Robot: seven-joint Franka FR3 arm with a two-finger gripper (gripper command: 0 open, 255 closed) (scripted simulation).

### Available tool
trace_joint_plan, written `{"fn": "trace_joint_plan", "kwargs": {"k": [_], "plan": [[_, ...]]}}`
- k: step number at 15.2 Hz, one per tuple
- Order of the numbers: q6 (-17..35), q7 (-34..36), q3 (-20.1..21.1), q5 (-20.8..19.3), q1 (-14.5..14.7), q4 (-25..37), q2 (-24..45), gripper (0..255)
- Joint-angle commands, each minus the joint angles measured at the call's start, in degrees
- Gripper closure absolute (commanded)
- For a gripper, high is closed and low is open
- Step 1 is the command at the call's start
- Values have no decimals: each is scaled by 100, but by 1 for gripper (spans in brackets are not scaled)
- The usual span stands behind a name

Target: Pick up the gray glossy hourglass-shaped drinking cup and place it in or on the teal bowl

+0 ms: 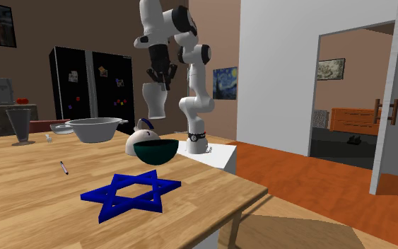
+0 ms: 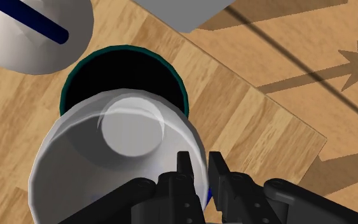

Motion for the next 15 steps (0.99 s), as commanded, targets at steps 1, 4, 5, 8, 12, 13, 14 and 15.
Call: {"fn": "trace_joint_plan", "kwargs": {"k": [1,4,5,8,12,13,14,15], "plan": [[153,-25,1,3,0,-165,-16,255],[384,-56,5,8,3,-417,-35,255],[460,-66,6,10,3,-498,-39,255],[689,-96,10,16,6,-732,-42,255],[992,-135,17,26,10,-1024,-29,255],[1067,-144,18,28,12,-1094,-23,255],[1143,-154,20,31,13,-1162,-15,255],[1218,-164,21,33,14,-1229,-6,255]]}}
